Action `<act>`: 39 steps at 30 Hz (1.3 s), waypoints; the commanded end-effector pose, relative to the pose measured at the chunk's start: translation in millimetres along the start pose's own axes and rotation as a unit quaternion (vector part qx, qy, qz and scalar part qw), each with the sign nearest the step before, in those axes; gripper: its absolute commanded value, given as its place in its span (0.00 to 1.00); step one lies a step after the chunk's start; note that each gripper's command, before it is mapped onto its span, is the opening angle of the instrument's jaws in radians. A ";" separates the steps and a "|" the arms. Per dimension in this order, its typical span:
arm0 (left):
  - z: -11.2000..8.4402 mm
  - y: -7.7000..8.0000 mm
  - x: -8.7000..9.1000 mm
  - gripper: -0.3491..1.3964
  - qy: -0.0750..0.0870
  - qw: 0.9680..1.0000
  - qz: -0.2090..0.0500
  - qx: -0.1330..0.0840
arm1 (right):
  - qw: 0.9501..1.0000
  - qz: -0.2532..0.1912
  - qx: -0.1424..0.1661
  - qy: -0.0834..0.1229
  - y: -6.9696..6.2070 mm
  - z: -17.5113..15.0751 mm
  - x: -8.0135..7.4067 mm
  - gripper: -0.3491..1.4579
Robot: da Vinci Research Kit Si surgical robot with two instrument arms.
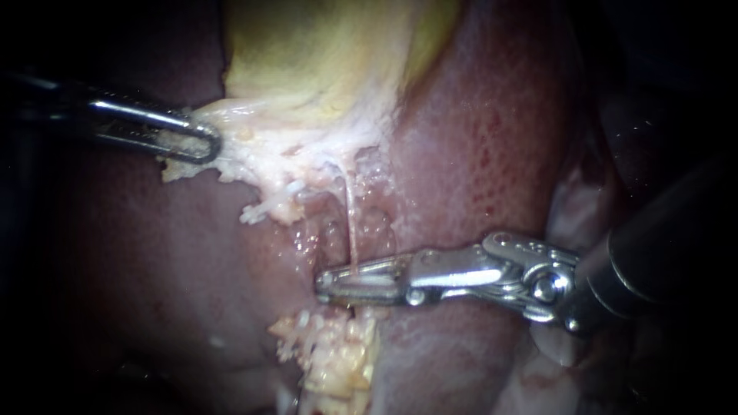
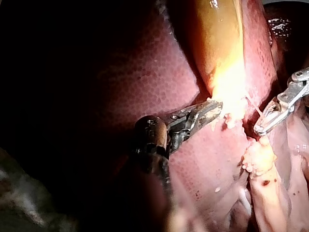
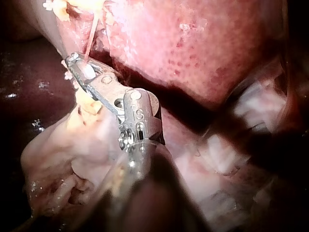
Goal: Going back first clip right tube
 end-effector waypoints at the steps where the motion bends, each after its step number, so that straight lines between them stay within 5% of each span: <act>1: 0.0 0.0 0.0 0.00 0.000 1.000 0.000 0.000 | 1.000 0.000 0.000 0.000 0.0 0.1 0.0 0.00; 2: 0.0 0.0 0.0 0.00 0.000 1.000 0.000 0.000 | 1.000 0.000 0.000 0.000 0.0 0.1 0.0 0.00; 7: 0.0 0.0 0.0 0.00 0.000 1.000 0.000 0.000 | 0.999 -0.029 -0.012 0.008 0.5 0.9 0.3 0.37; 9: 0.0 0.0 0.0 0.00 0.000 1.000 0.000 0.000 | 0.998 -0.054 -0.022 0.013 0.9 1.2 0.3 0.41; 22: 0.0 0.0 0.0 0.00 0.000 1.000 0.000 0.000 | 0.988 -0.113 -0.091 0.046 4.3 0.2 0.4 0.47; 39: -0.2 0.0 -0.1 0.00 0.000 1.000 0.001 -0.001 | 0.982 -0.163 -0.086 0.038 3.2 -2.7 -0.5 0.47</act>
